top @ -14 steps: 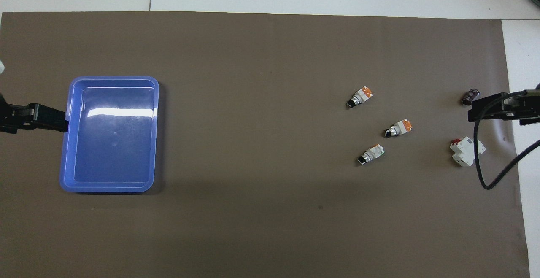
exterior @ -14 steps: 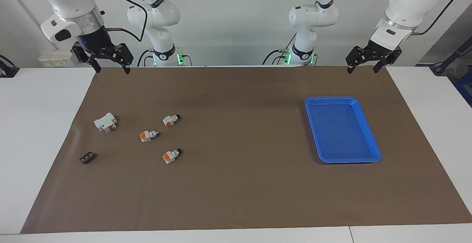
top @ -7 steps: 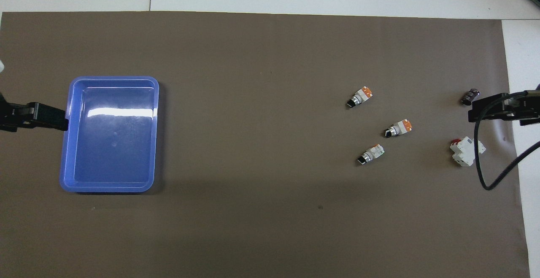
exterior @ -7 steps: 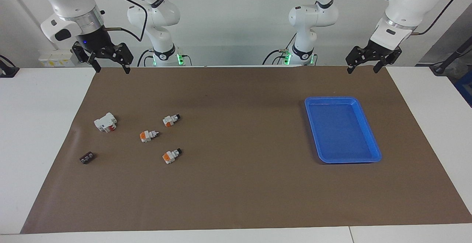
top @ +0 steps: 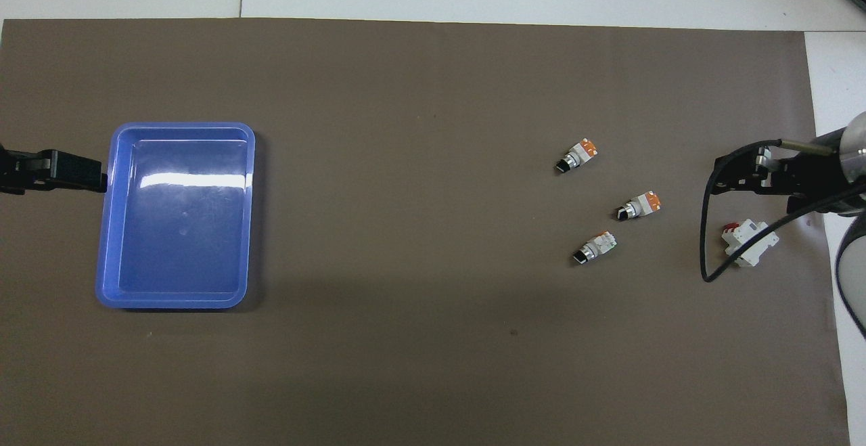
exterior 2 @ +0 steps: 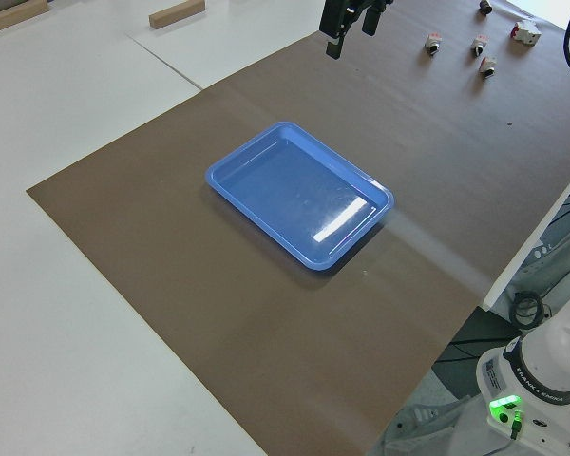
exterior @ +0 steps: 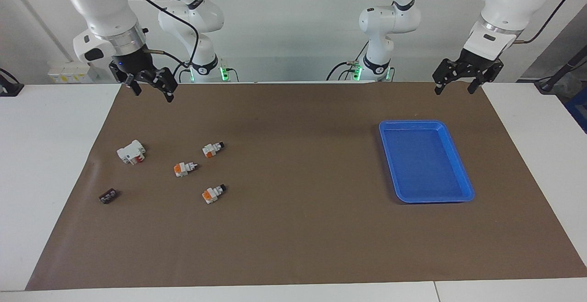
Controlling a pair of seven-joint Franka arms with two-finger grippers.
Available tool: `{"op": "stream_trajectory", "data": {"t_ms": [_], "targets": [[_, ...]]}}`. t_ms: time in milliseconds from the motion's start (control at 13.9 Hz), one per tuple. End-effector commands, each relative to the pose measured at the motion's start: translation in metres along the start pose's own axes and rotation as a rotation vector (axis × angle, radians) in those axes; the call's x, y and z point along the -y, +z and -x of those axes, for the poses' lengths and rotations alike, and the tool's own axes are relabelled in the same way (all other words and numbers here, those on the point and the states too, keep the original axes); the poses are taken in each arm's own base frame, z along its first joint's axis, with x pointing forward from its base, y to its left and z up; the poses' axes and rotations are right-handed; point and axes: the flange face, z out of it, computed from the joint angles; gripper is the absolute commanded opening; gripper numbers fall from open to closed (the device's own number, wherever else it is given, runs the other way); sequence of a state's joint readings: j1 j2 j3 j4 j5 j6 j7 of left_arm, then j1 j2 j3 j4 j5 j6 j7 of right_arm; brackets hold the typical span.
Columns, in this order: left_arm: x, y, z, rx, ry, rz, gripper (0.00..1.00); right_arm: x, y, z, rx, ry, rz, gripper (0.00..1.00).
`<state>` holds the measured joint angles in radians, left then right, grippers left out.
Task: Turn and place switch with both arms
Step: 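Reach the right gripper to the white switch nearest the robot and grasp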
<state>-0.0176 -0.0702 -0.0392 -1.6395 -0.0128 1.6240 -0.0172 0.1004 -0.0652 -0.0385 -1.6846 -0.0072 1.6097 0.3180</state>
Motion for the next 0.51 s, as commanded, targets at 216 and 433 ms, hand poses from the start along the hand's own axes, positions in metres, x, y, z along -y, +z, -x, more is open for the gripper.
{"op": "stream_trajectory", "data": {"t_ms": [216, 433], "targets": [[-0.002, -0.014, -0.003, -0.054, 0.000, -0.010, 1.00, -0.003, 0.034, 0.018, -0.062, -0.559, -0.004, 1.00], [-0.002, -0.018, -0.015, -0.007, 0.001, -0.001, 1.00, 0.007, 0.052, 0.031, -0.044, -0.996, 0.003, 1.00]]}}
